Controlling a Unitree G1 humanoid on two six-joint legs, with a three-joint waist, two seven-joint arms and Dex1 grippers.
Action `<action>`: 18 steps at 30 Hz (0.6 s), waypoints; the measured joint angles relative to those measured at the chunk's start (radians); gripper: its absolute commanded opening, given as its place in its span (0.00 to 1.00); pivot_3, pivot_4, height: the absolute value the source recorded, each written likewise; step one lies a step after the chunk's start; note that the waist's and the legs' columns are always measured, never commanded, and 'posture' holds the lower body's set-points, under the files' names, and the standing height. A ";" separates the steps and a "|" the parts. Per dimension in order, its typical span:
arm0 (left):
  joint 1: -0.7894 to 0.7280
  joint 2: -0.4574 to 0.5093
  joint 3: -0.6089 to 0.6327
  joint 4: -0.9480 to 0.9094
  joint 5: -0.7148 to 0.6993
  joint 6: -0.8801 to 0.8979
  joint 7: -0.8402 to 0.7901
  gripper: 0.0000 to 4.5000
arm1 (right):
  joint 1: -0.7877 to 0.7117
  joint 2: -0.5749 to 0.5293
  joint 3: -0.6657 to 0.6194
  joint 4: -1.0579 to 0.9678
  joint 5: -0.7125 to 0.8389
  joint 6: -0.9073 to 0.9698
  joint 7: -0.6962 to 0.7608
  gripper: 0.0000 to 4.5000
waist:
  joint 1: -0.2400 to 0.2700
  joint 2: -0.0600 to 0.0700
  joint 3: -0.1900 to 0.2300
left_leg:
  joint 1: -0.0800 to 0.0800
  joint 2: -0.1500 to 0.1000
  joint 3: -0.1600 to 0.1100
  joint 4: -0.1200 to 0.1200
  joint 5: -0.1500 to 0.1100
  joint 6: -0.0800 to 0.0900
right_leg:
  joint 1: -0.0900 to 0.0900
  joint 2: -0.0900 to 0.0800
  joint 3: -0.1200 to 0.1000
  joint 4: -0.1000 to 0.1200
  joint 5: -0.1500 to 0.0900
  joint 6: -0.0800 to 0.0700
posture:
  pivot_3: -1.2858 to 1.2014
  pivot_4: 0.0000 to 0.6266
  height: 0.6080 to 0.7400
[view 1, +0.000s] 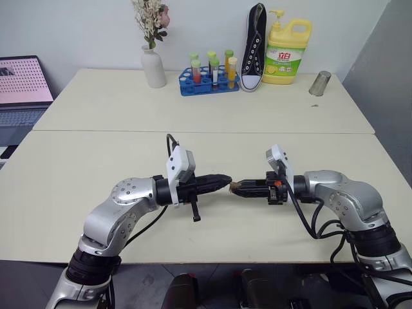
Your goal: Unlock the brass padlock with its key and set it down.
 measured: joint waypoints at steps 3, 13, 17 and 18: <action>0.003 0.022 -0.001 -0.003 0.039 -0.033 -0.003 0.00 | 0.000 0.000 0.000 0.000 0.000 0.000 0.000 0.03 | 0.000 0.000 0.000 | 0.000 0.000 0.000 0.000 0.000 0.000 | 0.000 0.000 0.000 0.000 0.000 0.000 | 0.52 0.24 1.00; 0.111 0.267 -0.023 0.080 0.412 -0.651 -0.167 0.49 | -0.025 -0.021 -0.021 0.041 0.033 0.122 -0.009 0.03 | 0.000 0.002 0.001 | 0.001 0.000 0.002 -0.001 0.000 0.000 | -0.001 -0.004 0.001 -0.001 0.001 -0.006 | 0.52 0.24 1.00; 0.116 0.244 -0.049 0.162 0.496 -0.832 -0.167 0.77 | -0.045 -0.022 -0.018 0.070 0.033 0.159 -0.009 0.03 | 0.003 0.002 0.001 | 0.000 0.000 0.002 -0.001 0.000 0.000 | -0.001 -0.004 0.001 -0.001 0.001 -0.005 | 0.52 0.24 1.00; 0.116 0.224 -0.051 0.163 0.496 -0.842 -0.158 0.85 | -0.052 -0.022 -0.013 0.091 0.031 0.168 -0.010 0.03 | 0.003 0.002 0.001 | 0.000 0.000 0.002 -0.001 0.000 0.000 | -0.001 -0.004 0.001 -0.001 0.001 -0.005 | 0.52 0.24 1.00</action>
